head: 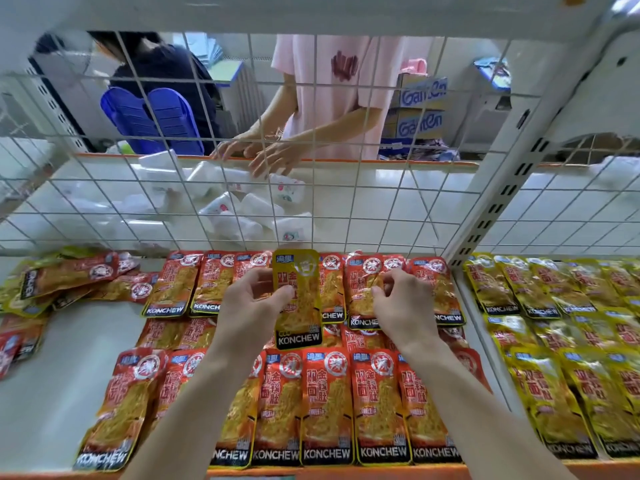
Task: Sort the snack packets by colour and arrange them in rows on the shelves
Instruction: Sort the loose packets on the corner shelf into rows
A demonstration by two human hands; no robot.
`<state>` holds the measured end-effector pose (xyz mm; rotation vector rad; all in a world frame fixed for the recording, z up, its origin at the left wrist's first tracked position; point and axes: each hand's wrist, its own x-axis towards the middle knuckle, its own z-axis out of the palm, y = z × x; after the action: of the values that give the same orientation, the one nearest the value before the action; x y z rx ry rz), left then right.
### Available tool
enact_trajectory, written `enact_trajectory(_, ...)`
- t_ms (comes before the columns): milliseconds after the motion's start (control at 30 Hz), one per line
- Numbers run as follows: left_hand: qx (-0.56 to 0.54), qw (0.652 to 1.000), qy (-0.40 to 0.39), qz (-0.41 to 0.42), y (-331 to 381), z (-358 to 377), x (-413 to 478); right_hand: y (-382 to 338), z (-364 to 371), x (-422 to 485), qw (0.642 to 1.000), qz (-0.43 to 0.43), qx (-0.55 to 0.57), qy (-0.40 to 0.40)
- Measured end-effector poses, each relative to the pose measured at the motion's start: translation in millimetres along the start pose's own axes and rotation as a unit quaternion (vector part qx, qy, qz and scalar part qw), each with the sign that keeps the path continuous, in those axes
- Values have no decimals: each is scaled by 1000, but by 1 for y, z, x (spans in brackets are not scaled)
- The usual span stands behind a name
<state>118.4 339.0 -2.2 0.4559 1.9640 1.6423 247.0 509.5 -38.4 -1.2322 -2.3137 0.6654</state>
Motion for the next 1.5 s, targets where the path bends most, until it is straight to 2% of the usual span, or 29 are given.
enact_trajectory(533, -2, 1000, 15, -6, -4, -11, -6, 5, 15, -4, 999, -30, -12, 5)
enact_trajectory(700, -5, 1000, 16, -10, -6, -9, -8, 3, 13, -14, 995, -91, -39, 8)
enact_trajectory(833, -8, 1000, 16, -9, -8, -7, -8, 5, 17, -24, 987, -121, -93, -40)
enact_trajectory(1233, -8, 1000, 7, -25, -14, -14, -15, 1, 14, -27, 985, -106, -111, -81)
enact_trajectory(1500, -6, 999, -26, -29, -12, -25, -16, -7, 5, -40, 993, -79, -72, -44)
